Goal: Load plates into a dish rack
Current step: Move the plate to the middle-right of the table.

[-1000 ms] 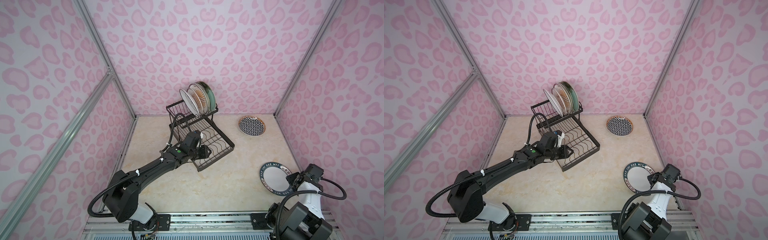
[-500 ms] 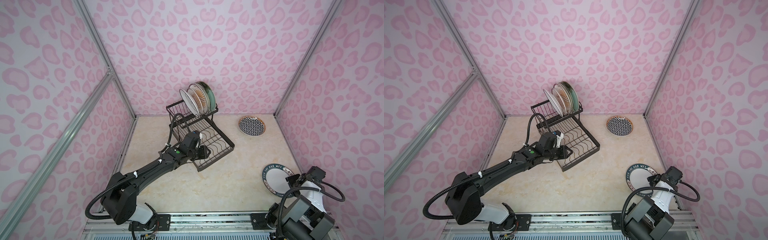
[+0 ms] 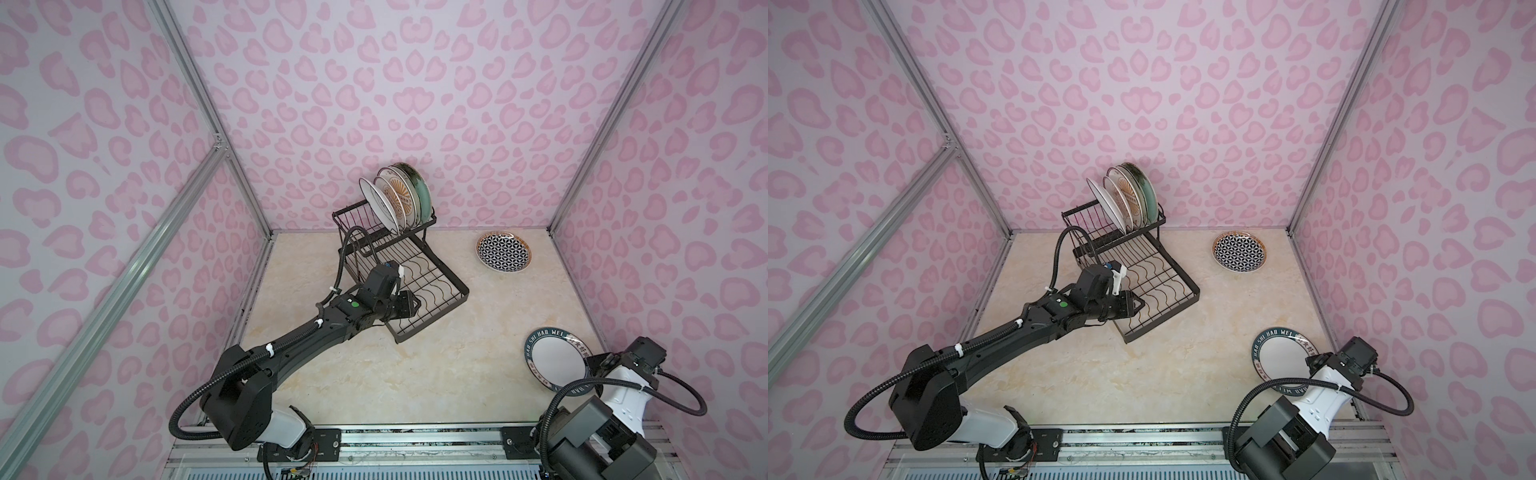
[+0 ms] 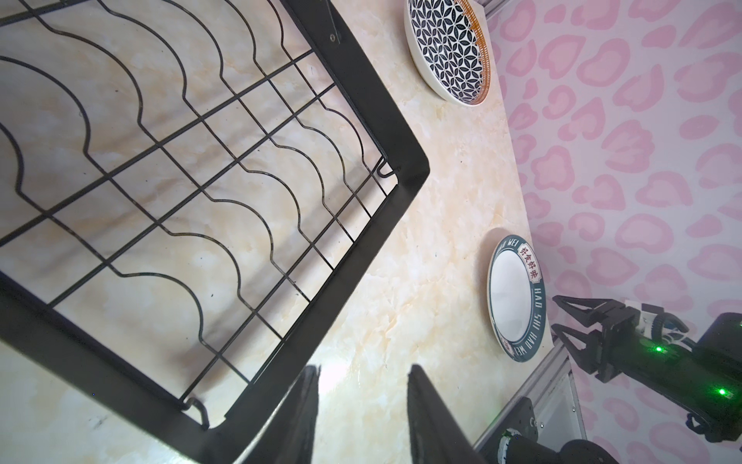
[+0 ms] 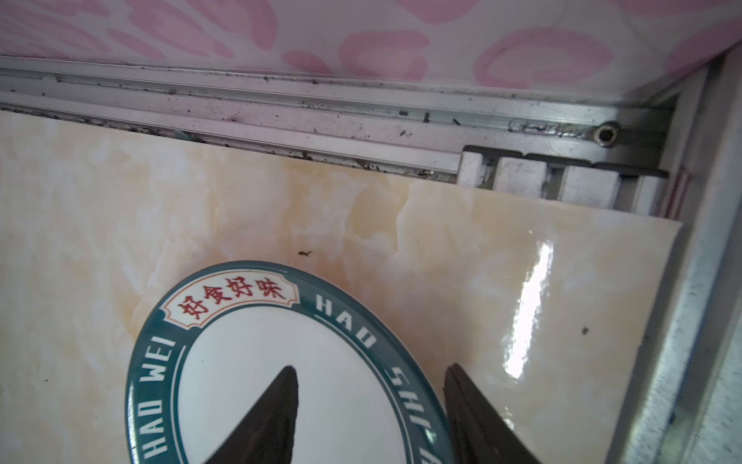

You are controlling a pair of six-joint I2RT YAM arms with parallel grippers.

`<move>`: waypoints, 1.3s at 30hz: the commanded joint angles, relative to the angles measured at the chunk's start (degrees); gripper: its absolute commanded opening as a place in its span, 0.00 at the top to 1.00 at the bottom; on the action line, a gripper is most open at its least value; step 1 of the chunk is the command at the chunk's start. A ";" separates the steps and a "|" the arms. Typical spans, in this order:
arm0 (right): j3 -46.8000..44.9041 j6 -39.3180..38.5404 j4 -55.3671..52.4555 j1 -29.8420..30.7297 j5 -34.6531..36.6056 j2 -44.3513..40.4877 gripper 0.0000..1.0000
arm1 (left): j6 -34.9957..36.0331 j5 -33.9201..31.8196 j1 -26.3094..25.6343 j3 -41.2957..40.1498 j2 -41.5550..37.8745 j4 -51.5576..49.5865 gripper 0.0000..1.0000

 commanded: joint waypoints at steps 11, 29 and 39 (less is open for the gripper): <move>-1.17 -2.40 4.11 -3.71 -12.72 10.48 0.42 | -0.02 -0.37 -0.03 -0.79 -1.18 1.17 0.60; -1.63 -3.94 9.70 12.59 -18.15 8.56 0.46 | -1.80 0.78 0.01 -2.97 0.71 5.09 0.61; -3.75 0.78 15.06 24.91 -17.36 11.47 0.47 | -3.86 1.22 -0.62 -5.11 1.44 8.96 0.61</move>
